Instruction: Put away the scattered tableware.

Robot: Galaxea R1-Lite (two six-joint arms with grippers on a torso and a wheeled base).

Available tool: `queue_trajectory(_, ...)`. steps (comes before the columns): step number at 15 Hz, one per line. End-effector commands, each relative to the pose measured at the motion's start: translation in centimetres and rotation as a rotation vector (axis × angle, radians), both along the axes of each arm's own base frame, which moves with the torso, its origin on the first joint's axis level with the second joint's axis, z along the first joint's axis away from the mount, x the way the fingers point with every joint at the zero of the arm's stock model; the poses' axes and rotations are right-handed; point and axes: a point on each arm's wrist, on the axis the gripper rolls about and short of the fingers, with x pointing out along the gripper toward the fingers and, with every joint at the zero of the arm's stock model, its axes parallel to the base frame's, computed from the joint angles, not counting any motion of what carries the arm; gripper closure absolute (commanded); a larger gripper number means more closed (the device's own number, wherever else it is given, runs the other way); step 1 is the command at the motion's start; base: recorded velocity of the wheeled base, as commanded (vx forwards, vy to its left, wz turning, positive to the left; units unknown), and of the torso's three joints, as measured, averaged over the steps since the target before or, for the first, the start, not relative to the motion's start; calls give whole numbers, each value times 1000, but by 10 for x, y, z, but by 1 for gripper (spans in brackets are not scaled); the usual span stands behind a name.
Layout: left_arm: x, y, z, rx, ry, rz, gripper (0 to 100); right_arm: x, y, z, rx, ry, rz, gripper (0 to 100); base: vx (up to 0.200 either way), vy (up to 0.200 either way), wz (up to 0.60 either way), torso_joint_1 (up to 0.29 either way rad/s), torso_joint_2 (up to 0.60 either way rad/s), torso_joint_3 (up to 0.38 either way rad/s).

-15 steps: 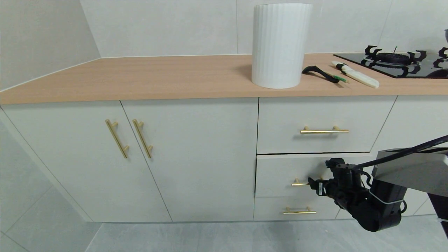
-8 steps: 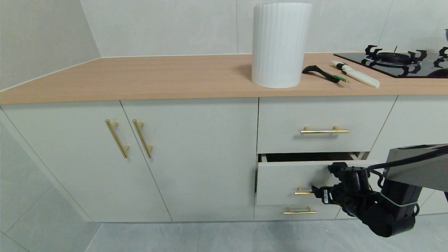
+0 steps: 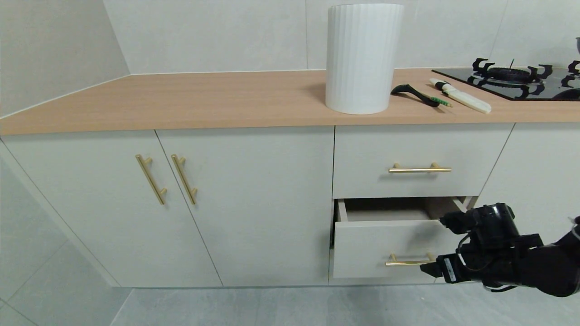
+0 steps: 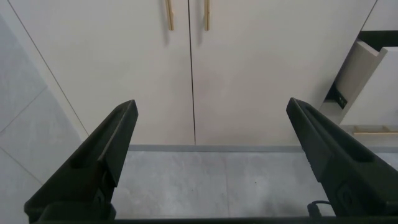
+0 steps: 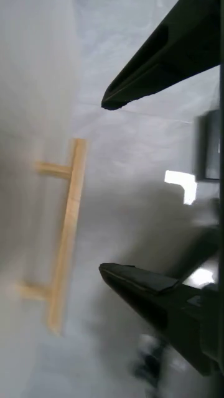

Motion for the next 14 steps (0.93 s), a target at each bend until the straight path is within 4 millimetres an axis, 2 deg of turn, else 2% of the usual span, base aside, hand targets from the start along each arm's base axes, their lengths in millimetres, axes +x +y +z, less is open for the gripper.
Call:
queue_trajectory(1,0,0,0,0,1,0,0,-19,1,61,46,-166,31,0,0,0,0,0,0,0)
queue_trajectory(3,0,0,0,0,1,0,0,-23,6,74,68,-224,41,0,0,0,0,0,0,0)
queue_trajectory(6,0,0,0,0,1,0,0,-12,12,68,103,-300,29,0,0,0,0,0,0,0)
queue_trajectory(11,0,0,0,1,2,0,0,16,18,20,83,-352,-43,0,0,0,0,0,0,0)
queue_trajectory(14,0,0,0,0,1,0,0,31,21,2,93,-432,-67,0,0,0,0,0,0,0)
